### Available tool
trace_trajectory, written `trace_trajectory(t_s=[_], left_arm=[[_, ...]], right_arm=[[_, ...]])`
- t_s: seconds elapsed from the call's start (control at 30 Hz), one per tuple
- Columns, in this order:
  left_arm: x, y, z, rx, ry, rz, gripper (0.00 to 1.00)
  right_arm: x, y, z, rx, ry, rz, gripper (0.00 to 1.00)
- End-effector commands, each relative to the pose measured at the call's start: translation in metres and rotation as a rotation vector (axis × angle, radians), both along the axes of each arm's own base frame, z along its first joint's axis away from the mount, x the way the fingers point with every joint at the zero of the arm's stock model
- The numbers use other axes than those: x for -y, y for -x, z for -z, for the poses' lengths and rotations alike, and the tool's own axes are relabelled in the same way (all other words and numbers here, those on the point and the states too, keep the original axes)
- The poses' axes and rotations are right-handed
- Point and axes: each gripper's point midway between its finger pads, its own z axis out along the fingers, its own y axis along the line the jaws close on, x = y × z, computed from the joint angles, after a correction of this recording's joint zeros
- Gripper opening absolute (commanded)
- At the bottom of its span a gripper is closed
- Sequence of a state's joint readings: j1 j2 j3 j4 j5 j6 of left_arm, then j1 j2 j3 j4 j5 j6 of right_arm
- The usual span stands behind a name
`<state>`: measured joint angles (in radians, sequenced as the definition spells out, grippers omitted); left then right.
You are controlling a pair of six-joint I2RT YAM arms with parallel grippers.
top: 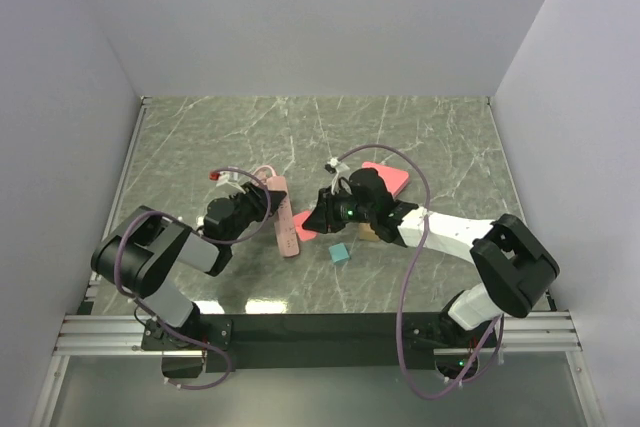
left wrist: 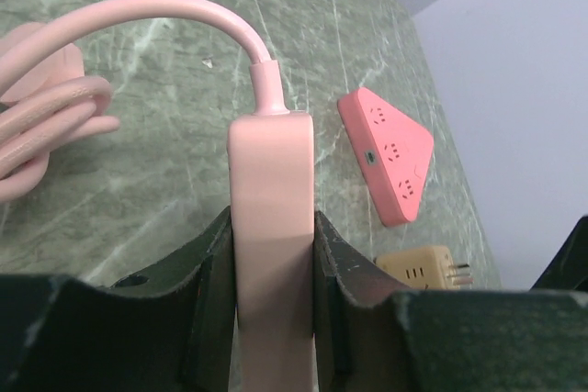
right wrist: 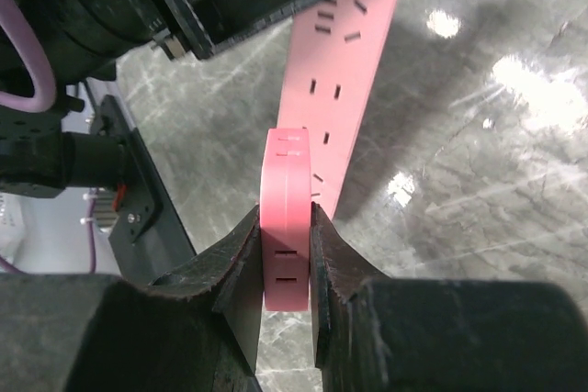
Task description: Insert the plug
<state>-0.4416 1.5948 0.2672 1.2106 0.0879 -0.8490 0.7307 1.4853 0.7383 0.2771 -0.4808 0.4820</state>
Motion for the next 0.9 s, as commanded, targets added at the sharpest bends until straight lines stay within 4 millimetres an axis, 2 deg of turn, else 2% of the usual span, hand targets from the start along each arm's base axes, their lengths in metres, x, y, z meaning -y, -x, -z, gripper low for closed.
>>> trace_trajectory(t_s=[0.0, 0.03, 0.07, 0.1, 0.17, 0.3, 0.4, 0.53, 0.67, 0.7, 0.87], left_arm=[[-0.006, -0.012, -0.036, 0.146, 0.084, -0.062, 0.00], [-0.009, -0.011, -0.028, 0.132, 0.082, -0.076, 0.00], [-0.011, -0.011, -0.027, 0.134, 0.088, -0.084, 0.00], [-0.012, -0.011, -0.037, 0.167, 0.119, -0.090, 0.00], [-0.014, -0.009, -0.030, 0.168, 0.128, -0.094, 0.00], [-0.008, -0.010, -0.026, 0.163, 0.171, -0.057, 0.00], [-0.006, -0.013, -0.019, 0.147, 0.151, -0.052, 0.00], [-0.012, -0.014, -0.025, 0.169, 0.113, -0.080, 0.00], [-0.018, -0.013, -0.023, 0.158, 0.062, -0.103, 0.00], [-0.025, -0.016, -0.020, 0.152, 0.042, -0.148, 0.00], [-0.029, -0.015, -0.024, 0.166, 0.011, -0.179, 0.00]], right_arm=[[-0.009, -0.004, -0.003, 0.031, 0.007, 0.010, 0.00], [-0.009, -0.004, -0.001, 0.033, 0.021, 0.020, 0.00], [-0.011, 0.000, 0.001, 0.035, 0.040, 0.013, 0.00], [-0.010, 0.000, 0.006, 0.025, 0.070, 0.025, 0.00], [-0.009, 0.000, 0.014, 0.021, 0.097, 0.038, 0.00], [-0.008, 0.004, 0.024, 0.003, 0.116, 0.042, 0.00], [-0.009, 0.003, 0.024, 0.014, 0.123, 0.060, 0.00], [-0.014, 0.001, 0.023, 0.009, 0.126, 0.070, 0.00], [-0.019, 0.000, 0.023, 0.006, 0.148, 0.070, 0.00], [-0.020, -0.001, 0.022, 0.007, 0.155, 0.073, 0.00], [-0.025, 0.006, 0.017, 0.007, 0.138, 0.068, 0.00]])
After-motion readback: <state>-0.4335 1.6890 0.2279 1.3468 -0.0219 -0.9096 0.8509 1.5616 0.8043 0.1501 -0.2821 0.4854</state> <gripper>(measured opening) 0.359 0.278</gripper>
